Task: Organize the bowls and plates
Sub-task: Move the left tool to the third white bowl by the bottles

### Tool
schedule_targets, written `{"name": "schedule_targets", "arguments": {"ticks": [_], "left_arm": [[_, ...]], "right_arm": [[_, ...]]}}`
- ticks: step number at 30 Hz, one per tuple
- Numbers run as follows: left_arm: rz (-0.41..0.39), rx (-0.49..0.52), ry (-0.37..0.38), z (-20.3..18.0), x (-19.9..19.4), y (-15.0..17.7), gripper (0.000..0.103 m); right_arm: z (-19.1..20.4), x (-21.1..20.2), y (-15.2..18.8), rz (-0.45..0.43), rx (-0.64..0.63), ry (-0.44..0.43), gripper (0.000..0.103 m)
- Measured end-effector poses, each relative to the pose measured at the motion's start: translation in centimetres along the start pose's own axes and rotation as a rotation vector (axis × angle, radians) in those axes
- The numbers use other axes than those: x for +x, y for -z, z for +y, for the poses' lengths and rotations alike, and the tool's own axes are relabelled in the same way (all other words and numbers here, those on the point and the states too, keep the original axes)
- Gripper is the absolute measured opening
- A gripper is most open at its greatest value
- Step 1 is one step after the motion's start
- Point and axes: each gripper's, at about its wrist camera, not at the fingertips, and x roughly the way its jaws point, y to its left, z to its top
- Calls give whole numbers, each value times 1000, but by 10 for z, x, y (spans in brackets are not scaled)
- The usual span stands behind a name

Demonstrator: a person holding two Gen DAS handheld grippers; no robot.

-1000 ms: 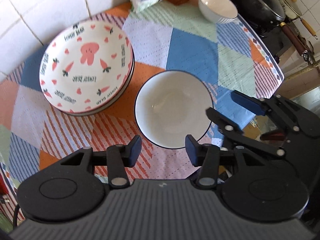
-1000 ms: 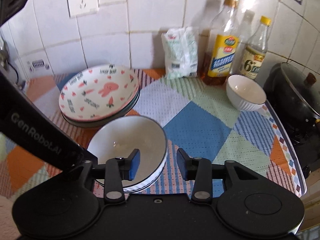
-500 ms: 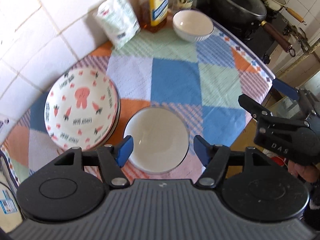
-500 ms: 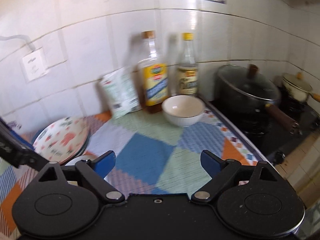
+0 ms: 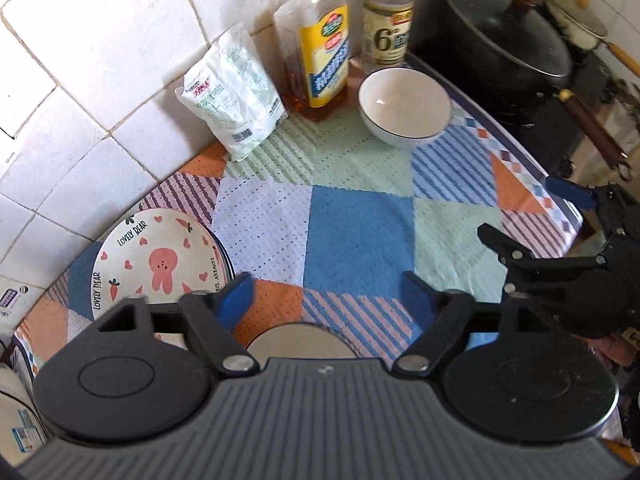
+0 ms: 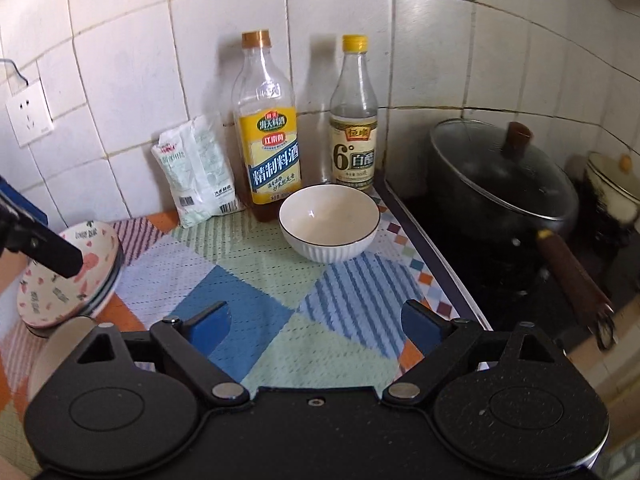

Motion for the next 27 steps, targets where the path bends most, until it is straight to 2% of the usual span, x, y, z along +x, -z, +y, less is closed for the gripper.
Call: {"name": "schedule_targets", "arguments": {"ticks": [3,5,8,10,12,14,16,18,21,24,27], "left_arm": [[-25,-18,-27,-4,10,-3,93],[-35,-19,-32,-6,17,-7,93],[-64,-57,-52,-7,26,-16,93],[-123,-110,-47,-8,29,-23,93],[-173,-130,-73,-11,34,-32,95],[-197,-143,-91,-17,43,-45,95],[-193,-172,-75,-21,54,-58,95],[-155,-186,-26,-25,67,-70,95],[-124,-184,7,-34,87,-80,95],[-102,-204,11,-40,105,-84,95],[-126,-233,32,-43,117,-87,94]], "right_arm": [[-4,23,-2,24,-37,54,94],[-8,35,-3,37,-53,53,94],[-14,49,-3,11,-91,2,94],[-17,60,-3,6,-110,-28,94],[-21,70,-5,12,-111,-53,94],[-29,81,-8,30,-87,-90,95],[-36,96,-10,82,-75,-148,95],[-37,110,-12,141,-104,-202,94],[-35,116,-12,96,-155,-175,94],[-38,128,-15,102,-148,-204,94],[-40,139,-18,86,-171,-218,94]]}}
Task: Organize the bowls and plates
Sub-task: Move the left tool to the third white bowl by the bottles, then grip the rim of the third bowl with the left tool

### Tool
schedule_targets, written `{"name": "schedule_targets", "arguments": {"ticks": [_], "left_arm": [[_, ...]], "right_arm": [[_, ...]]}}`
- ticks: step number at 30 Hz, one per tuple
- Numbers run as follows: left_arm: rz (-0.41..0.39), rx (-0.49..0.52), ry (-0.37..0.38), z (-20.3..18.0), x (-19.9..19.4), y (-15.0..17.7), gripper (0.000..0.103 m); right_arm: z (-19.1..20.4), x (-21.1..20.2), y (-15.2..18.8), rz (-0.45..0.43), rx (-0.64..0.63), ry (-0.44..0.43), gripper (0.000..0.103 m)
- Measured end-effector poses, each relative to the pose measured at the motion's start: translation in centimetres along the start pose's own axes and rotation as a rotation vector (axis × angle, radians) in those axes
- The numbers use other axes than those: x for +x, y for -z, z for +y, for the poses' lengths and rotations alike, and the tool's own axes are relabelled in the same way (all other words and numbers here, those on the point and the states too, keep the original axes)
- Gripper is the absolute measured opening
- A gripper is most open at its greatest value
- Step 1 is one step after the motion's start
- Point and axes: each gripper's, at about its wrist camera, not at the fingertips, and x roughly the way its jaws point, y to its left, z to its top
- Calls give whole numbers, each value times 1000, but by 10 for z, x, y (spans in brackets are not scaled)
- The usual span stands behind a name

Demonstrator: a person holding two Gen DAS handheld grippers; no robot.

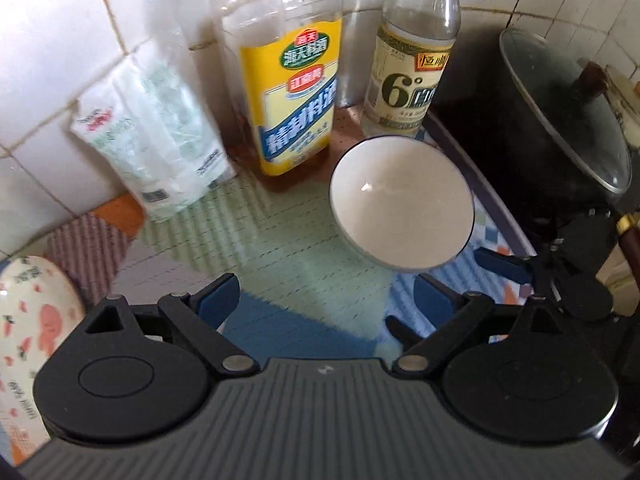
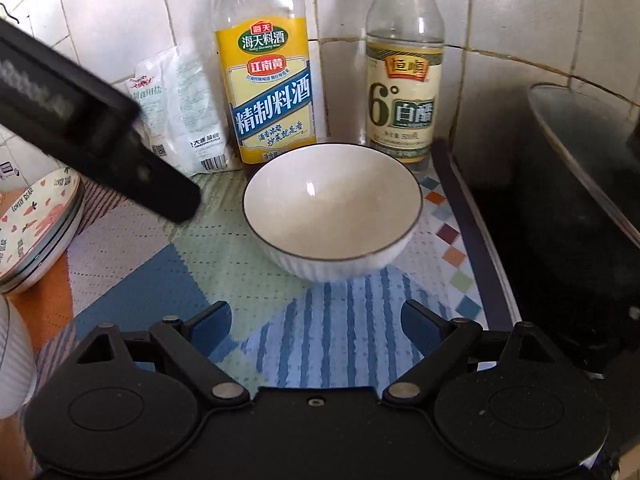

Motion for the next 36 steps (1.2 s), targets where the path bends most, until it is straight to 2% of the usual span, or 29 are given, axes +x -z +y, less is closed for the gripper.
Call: {"name": "schedule_targets", "arguments": {"ticks": [4,7,8,9,12,14,17,19,23,29,36], "left_arm": [[-24,-53,-16,-1,17,-9,93],[-19,-65,35,-5,31,-17,91],[-10,-62,57,-6,38,-19,87],[-2,-63,55,-7,43,-21,78],[33,-54,34,-11,58,-23,61],[32,-57,36,-10,62,-22,53],[57,-70,32,-9,67,-21,35],[102,-108,-4,-4,74,-21,33],[116,-144,38,3,74,-19,14],[125,-131,28,7,56,-13,14],[132,-20,-31,-4,13,-7,15]], "right_arm": [[-3,8,0,-98,-14,31,94],[-7,20,-5,-96,-14,6,94],[-8,23,-6,-92,-17,-6,94],[-8,27,-8,-86,-20,-10,95],[-9,38,-11,-65,-32,-11,95],[-11,42,-12,-61,-35,-14,94],[-15,48,-15,-59,-26,-16,94],[-17,52,-18,-54,-18,-24,95],[-11,58,-17,-74,-61,-17,94],[-1,47,-15,-72,-52,-50,94],[21,12,-20,-102,-37,-56,94]]}}
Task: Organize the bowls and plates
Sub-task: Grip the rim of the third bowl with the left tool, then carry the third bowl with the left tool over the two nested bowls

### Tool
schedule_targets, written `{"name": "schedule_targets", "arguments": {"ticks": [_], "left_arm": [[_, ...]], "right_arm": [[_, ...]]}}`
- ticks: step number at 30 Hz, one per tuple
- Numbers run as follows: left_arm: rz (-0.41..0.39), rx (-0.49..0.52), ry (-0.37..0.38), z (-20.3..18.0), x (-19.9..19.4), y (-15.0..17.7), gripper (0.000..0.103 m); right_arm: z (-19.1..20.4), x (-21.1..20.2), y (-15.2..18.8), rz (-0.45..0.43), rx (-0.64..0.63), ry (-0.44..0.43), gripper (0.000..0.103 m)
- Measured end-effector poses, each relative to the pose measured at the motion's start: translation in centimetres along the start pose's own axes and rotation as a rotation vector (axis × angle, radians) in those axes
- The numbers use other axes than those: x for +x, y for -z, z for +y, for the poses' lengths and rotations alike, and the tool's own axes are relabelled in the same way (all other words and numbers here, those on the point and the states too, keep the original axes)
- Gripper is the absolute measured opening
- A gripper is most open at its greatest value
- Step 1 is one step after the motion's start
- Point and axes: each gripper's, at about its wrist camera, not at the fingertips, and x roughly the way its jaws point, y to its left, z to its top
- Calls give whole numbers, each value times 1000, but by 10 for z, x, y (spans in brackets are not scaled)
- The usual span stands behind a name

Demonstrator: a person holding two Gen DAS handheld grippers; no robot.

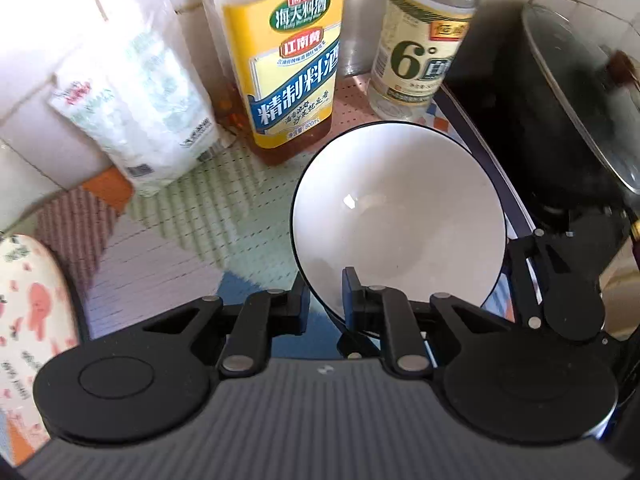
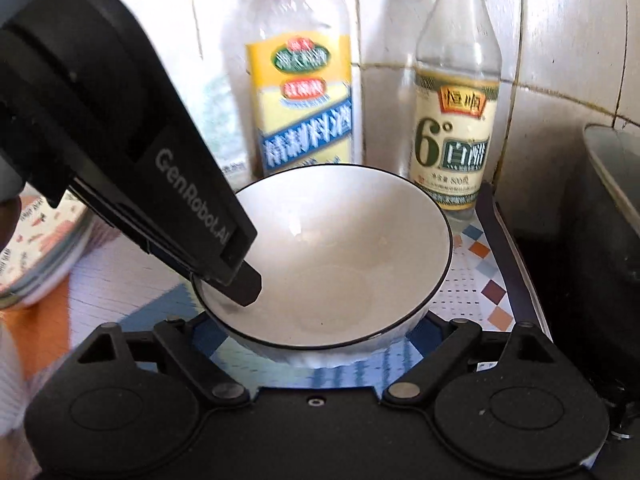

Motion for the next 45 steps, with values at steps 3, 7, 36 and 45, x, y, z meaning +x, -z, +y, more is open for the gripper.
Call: {"name": "schedule_targets", "arguments": {"ticks": [3,7,36,45], "left_arm": [[-28,13,18,5,-25,11,15],[-58,49,38,15,-58,24,15],[-53,-79,106,157,-155,172,15],[4,-151,91,185,-134,183,15]], "right_arm": [[11,-19,-1,-22,25,7,94],[33,-46,-9,-35,15,28,93],[219,-126,20,-38,-114,7,93],[235,-110,32,19,-124,-90,92]]}}
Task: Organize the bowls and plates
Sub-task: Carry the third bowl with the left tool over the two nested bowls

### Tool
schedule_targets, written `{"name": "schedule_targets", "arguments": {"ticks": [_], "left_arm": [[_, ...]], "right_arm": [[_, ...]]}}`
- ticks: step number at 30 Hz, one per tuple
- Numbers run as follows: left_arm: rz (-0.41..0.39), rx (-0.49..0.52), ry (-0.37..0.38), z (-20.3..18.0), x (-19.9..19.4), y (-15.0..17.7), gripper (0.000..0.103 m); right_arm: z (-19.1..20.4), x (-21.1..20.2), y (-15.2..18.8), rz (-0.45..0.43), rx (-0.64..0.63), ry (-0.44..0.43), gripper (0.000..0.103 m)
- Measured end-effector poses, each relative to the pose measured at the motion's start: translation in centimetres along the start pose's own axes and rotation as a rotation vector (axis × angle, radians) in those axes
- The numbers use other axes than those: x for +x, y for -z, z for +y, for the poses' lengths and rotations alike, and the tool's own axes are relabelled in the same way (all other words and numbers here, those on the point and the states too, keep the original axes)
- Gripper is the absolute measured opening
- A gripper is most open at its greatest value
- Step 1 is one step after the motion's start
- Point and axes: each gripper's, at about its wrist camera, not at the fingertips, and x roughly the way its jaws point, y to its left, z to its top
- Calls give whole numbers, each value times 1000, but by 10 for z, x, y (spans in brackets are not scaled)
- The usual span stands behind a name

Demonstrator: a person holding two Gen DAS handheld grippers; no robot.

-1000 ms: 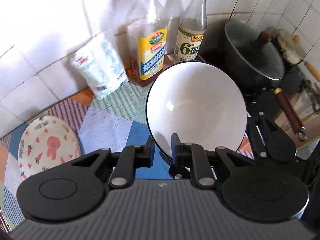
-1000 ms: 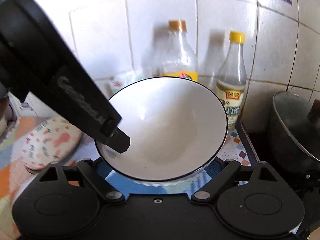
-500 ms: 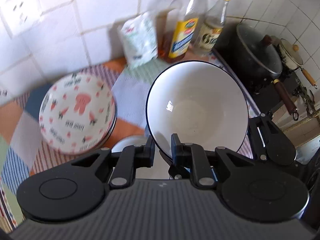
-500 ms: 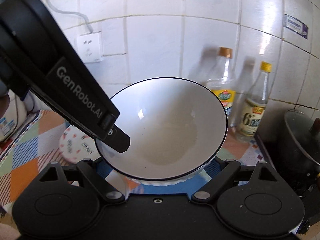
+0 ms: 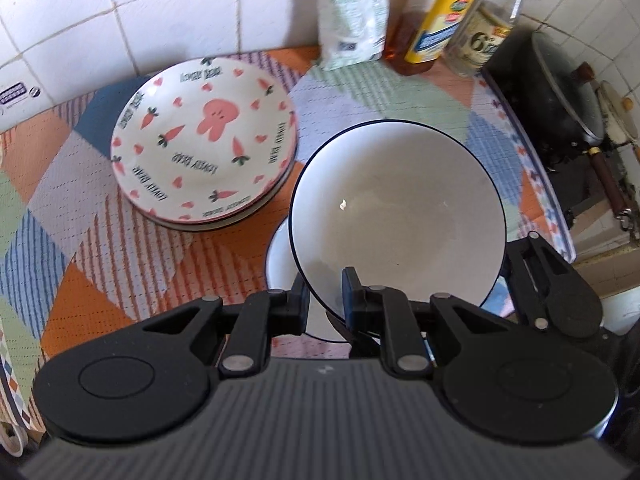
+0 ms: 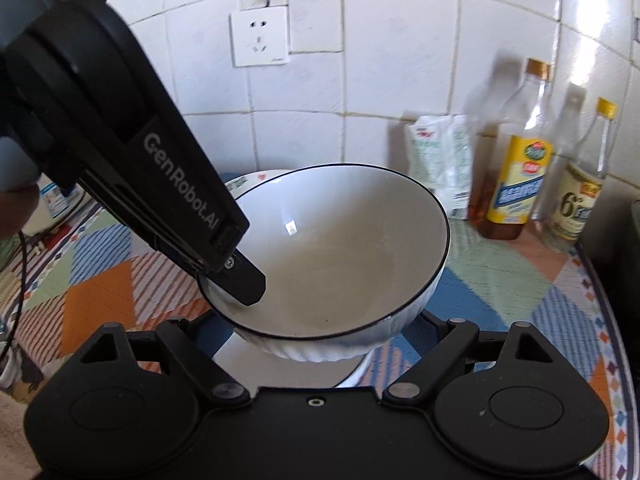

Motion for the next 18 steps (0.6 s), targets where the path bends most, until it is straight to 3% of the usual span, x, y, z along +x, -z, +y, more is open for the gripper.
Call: {"name": "schedule_targets", "arguments": {"ticks": [8,18], "left_arm": [[68,-33,-7,18,31,1,15],[124,-28,-3,18,41,1,16]], "right_arm": [[4,14,4,83,1,-60,92],[10,15,9,113,-79,-43,92]]}}
